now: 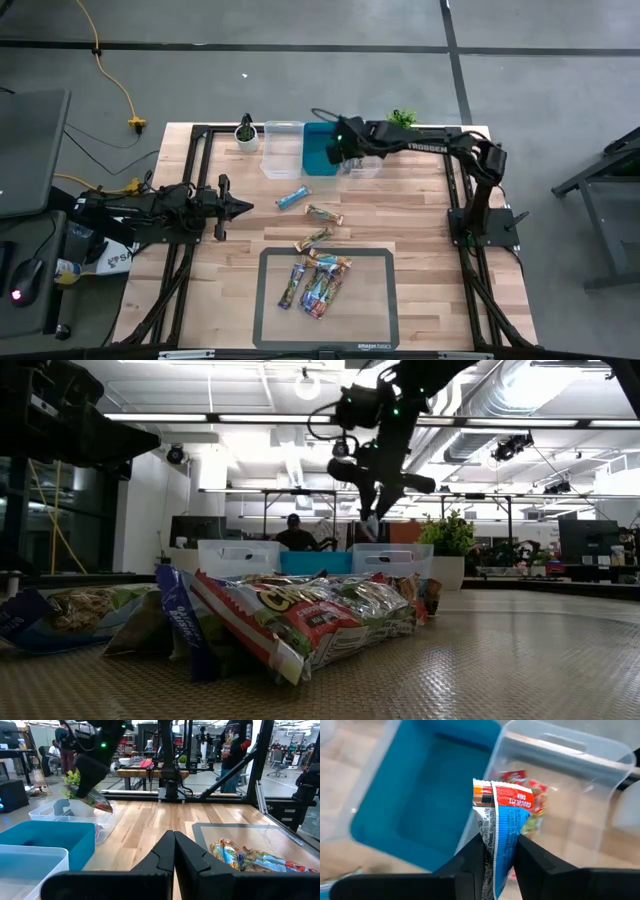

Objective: Pick and place Granola Bars by type
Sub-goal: Put the red granola bar into the right transparent bin

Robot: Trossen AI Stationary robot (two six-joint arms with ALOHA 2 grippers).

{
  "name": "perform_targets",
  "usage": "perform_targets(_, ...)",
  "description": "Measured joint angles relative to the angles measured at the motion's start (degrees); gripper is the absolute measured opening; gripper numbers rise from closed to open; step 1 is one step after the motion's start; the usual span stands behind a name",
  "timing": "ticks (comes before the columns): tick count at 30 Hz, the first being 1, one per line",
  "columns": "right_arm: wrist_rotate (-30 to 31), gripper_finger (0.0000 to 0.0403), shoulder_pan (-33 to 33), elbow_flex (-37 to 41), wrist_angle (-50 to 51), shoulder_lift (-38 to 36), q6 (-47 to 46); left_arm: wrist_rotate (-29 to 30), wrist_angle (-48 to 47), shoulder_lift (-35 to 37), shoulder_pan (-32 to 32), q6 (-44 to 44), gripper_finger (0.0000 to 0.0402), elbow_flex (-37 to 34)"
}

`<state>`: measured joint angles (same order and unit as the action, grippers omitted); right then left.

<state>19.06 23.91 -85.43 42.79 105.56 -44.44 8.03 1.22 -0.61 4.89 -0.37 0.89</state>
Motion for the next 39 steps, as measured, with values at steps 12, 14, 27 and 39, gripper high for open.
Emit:
perform_targets(12, -2.7, 0.0078, 10.6, 0.0, 3.0, 1.0, 13.2, 0.0, 0.0, 0.0, 0.0, 0.0, 0.0001, 0.0)
perform_targets(14, -3.9, 0.0078, 11.5, 0.0, 3.6, 2.2, 15.2, 0.0, 0.0, 0.0, 0.0, 0.0, 0.0001, 0.0)
perform_targets(27, -5.0, 0.0137, 12.5, 0.0, 3.2, 5.4, 23.7, 0.0, 0.0, 0.0, 0.0, 0.0, 0.0001, 0.0)
perform_targets(39, -10.0, 0.0199, 10.4, 0.0, -0.8, 1.7, 27.8, 0.0, 0.0, 0.0, 0.0, 0.0, 0.0001, 0.0)
